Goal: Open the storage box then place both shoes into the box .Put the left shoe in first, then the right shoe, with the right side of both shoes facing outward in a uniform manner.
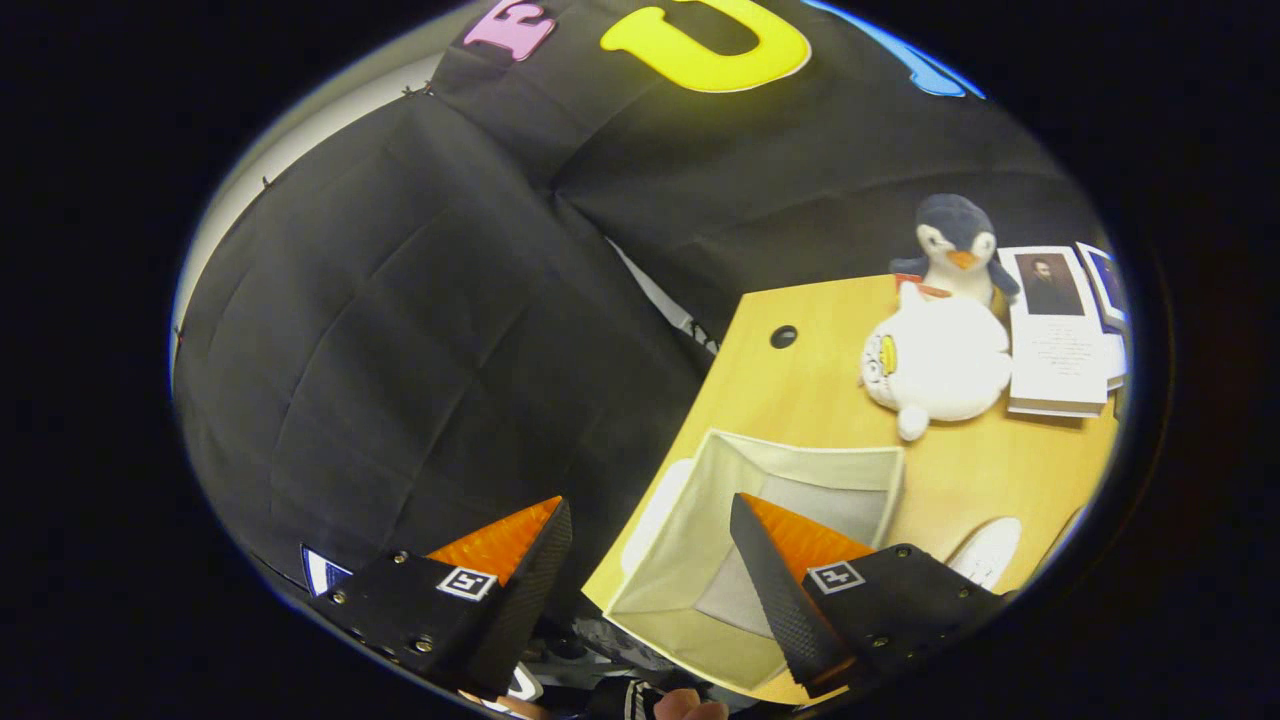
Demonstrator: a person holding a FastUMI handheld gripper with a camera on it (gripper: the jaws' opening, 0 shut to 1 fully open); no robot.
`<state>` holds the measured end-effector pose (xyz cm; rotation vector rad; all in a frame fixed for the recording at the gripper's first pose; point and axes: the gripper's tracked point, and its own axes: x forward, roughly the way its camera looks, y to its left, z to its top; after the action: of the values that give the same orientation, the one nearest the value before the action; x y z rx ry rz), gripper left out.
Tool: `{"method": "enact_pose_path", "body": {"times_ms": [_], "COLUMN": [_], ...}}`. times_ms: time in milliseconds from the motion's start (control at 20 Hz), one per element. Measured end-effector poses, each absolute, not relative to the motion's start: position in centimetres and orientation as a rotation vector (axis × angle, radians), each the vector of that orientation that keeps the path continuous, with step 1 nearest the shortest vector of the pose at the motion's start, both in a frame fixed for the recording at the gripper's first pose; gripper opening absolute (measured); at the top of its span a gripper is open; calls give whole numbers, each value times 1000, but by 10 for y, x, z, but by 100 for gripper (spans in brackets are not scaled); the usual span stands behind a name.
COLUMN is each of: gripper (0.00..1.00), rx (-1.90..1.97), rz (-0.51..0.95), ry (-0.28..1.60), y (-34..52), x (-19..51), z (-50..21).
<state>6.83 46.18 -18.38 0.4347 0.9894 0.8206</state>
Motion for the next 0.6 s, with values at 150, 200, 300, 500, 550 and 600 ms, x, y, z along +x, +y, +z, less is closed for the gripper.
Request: {"method": "enact_pose_path", "body": {"times_ms": [150, 200, 300, 500, 550, 600], "gripper": [97, 97, 97, 97, 97, 97], "rx": [428, 427, 402, 361, 345, 324], "rz": [729, 701, 638, 536, 511, 490], "ry": [1032, 1046, 1080, 1146, 1166, 1194], "y": [408, 391, 357, 300, 287, 276], "x": [74, 73, 70, 59, 54, 47], "z": [-212, -221, -244, -287, -297, -308]}}
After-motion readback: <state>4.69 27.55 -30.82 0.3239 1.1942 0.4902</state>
